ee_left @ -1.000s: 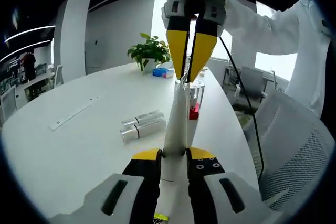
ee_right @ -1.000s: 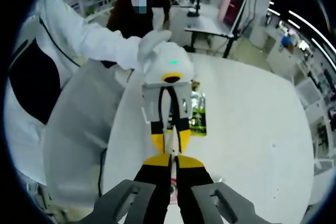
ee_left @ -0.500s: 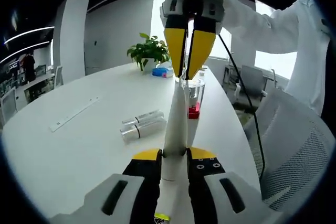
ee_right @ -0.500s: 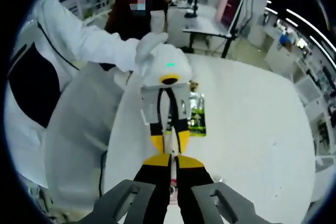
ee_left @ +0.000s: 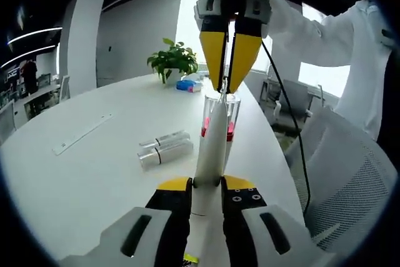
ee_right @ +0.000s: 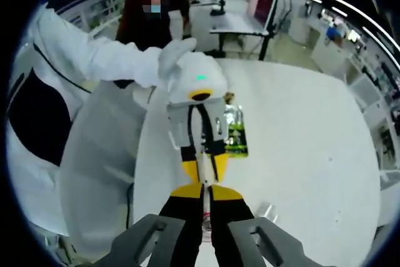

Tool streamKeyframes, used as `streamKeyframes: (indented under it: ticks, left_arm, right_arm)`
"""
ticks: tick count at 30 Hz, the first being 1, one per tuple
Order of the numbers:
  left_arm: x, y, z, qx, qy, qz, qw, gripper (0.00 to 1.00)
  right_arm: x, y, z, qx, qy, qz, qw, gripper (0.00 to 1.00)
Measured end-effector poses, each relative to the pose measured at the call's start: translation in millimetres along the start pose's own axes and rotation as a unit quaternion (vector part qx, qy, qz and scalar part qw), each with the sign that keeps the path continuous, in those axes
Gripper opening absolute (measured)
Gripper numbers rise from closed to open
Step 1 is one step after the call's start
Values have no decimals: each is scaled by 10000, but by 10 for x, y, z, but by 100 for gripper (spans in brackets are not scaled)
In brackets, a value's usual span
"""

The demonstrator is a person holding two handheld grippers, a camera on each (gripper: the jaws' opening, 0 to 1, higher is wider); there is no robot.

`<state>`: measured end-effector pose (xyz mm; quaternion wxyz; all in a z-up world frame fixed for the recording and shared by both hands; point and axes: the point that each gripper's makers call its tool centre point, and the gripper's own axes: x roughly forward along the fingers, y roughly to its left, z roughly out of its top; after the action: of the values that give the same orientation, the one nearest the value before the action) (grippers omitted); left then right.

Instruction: Arrange the skincare products in the storage area until every visible bottle or jar stands upright without overlapping.

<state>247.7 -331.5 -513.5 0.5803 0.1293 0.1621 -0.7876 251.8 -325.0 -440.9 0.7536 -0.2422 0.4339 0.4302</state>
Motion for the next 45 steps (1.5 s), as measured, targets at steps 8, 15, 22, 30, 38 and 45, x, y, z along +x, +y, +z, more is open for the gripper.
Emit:
streamKeyframes:
  ticks: [8,15,22,30,38,45]
  left_arm:
    - [20,-16,2,128,-34,-67,9999,19]
    - [46,-44,16,229,9,-27,9997,18]
    - [27,-17,43,209,-58,32,9998,21]
    - [12,-1,28,327,-21,-27,9995,19]
    - [-4,0,21,308,41,-207,9993,18]
    - [22,-39,37,429,108,-514,9977,18]
  right_arm:
    - [-13,-12,-26,-61,15,-61,10000,0]
    - [-25,4,14,-151,-32,-49,9999,0]
    - [-42,14,58,-252,-176,-13,9995,0]
    - [-34,1,17,-108,-53,-40,9999,0]
    - [-30,11,16,29,23,-22,10000,0]
    - [-30,4,11,229,77,-82,9997,0]
